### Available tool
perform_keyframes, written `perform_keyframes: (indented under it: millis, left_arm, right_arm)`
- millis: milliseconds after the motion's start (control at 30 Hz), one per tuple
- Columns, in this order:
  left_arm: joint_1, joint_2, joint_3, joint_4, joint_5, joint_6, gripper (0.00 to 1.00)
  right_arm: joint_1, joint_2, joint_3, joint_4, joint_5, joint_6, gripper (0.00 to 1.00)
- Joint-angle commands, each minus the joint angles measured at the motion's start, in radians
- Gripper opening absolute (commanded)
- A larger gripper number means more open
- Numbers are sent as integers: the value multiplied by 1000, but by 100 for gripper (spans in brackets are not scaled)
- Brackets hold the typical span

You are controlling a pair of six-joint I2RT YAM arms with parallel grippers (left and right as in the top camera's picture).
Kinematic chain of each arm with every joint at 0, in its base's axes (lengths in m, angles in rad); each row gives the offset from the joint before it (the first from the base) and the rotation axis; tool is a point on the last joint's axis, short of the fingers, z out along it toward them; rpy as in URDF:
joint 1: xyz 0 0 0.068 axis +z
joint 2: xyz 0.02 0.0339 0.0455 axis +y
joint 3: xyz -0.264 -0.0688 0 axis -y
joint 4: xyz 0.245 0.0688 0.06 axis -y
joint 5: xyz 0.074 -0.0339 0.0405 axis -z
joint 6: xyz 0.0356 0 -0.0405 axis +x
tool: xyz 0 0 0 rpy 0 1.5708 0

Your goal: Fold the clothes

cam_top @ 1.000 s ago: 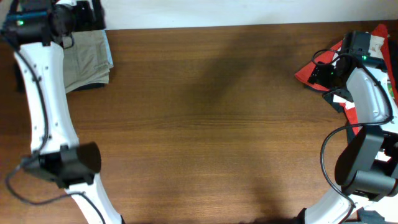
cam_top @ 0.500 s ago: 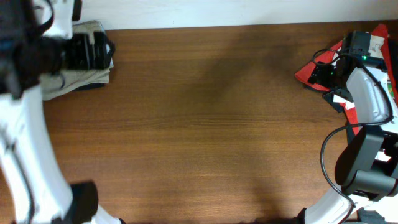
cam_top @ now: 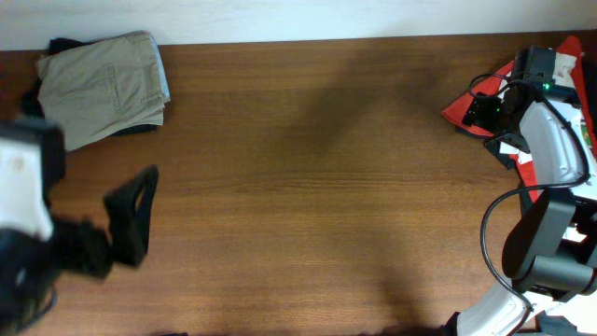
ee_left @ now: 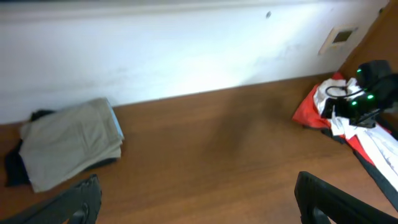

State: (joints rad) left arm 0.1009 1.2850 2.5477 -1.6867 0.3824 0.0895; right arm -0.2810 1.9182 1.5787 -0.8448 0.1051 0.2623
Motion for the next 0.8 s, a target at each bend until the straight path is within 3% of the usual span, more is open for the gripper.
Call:
perform_keyframes:
  millis: [0,233,400,500,700,767]
  left_arm:
    - [4,-89,2,-1,14,16,99]
    - [3,-225,-16,-1,14,17,99]
    - [-10,-243,-174,16,-4,16,99]
    - [-10,-304,-353,111,-4,16,99]
    - [-39,-599,-1062,601,-8,107,99]
    - [-55,-679,-1227,684,-8,107,99]
  right_arm:
    - [-1,1,15,0,8,11,99]
    - [-1,2,15,0,8,11,99]
    - [-1,2,15,0,8,11,99]
    - [-1,2,15,0,8,11,99]
    - [-1,2,15,0,8,11,99]
    - [-1,2,15,0,8,11,99]
